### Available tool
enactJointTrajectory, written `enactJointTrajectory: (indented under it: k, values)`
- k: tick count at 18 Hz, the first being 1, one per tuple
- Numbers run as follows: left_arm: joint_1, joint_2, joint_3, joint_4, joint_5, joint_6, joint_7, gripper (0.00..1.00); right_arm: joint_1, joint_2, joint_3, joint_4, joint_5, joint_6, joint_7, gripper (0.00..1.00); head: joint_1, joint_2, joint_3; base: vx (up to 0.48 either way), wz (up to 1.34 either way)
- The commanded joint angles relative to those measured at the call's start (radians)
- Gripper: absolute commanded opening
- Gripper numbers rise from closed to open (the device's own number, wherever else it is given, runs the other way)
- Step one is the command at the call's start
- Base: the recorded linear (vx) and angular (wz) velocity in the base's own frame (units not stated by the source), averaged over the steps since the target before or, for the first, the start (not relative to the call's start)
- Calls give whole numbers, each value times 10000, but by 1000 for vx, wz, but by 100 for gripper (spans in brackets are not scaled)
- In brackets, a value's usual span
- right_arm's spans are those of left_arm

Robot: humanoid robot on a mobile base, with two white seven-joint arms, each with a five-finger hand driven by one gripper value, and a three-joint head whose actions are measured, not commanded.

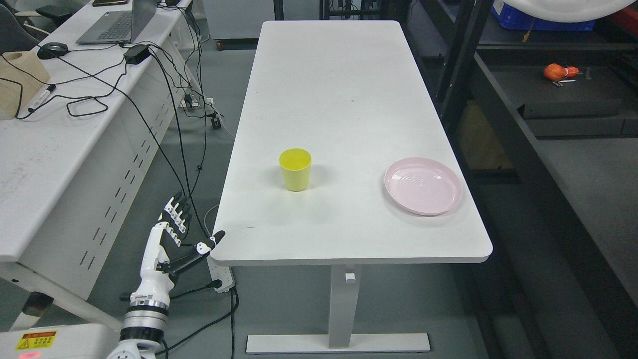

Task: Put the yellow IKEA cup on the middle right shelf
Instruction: 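Raise the left hand from beside the table toward the yellow cup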

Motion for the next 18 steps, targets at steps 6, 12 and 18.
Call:
enactJointTrajectory:
  k: [6, 12, 18]
  values:
    - [-1060, 410, 262, 1046, 0, -25, -3, 99, 138, -175, 169, 0, -245, 5, -7, 99, 0, 0, 0, 0, 0]
    - [-2381, 349, 66, 2552, -16, -86, -3, 99, 138, -175, 169, 0, -245, 5, -7, 99, 0, 0, 0, 0, 0]
    - [-3700, 171, -656, 4958, -31, -423, 12, 99, 138, -175, 169, 0, -245, 5, -7, 99, 0, 0, 0, 0, 0]
